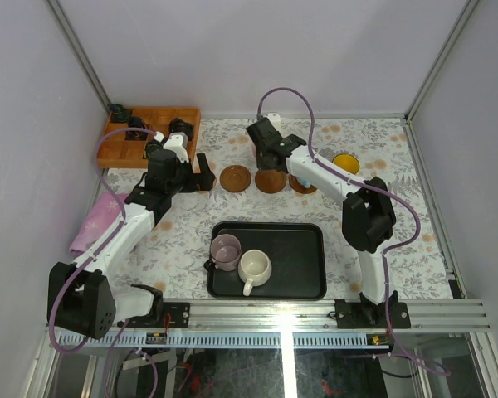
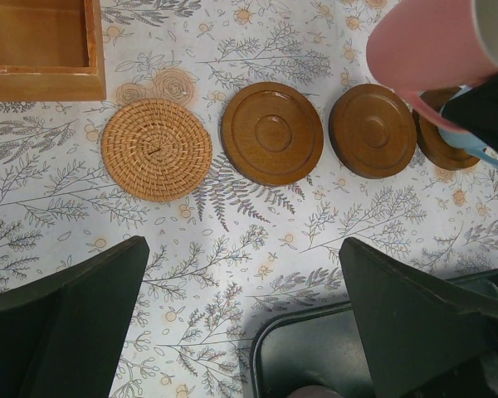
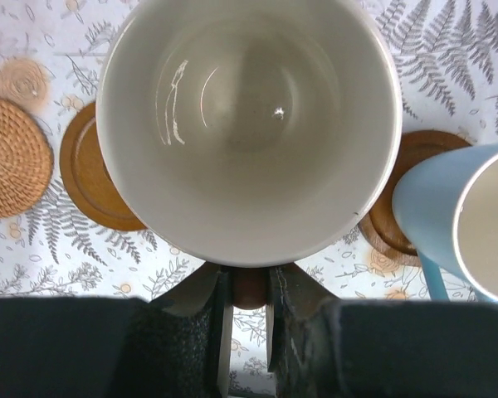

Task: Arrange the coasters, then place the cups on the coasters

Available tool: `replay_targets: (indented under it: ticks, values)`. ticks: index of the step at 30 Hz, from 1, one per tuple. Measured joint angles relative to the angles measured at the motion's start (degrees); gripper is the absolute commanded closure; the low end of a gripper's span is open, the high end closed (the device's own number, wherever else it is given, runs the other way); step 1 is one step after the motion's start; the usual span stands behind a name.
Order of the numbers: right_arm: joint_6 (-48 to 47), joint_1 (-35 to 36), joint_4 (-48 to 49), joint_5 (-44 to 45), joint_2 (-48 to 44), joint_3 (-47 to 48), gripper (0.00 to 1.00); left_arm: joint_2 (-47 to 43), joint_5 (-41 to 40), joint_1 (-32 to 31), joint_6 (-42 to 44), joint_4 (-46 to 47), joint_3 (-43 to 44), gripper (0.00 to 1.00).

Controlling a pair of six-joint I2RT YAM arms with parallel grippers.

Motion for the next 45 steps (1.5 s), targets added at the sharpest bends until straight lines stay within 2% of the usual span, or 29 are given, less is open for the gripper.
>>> replay_targets:
  ticks: [9, 20, 45]
  values:
    - [0.35, 0.0, -2.38, 0.72, 0.0, 0.72, 1.0, 0.0, 0.07, 0.0, -0.02, 0.0, 0.0, 0.0]
    - [4.63, 0.0, -7.23, -1.25, -0.13, -4.92, 1.0, 0.0, 0.42, 0.0, -0.02, 0.0, 0.0, 0.0]
    - [5.84, 0.0, -5.4, -2.67, -0.2, -5.49, 1.0, 0.0, 0.39, 0.0, 0.0, 0.0, 0.0, 0.0]
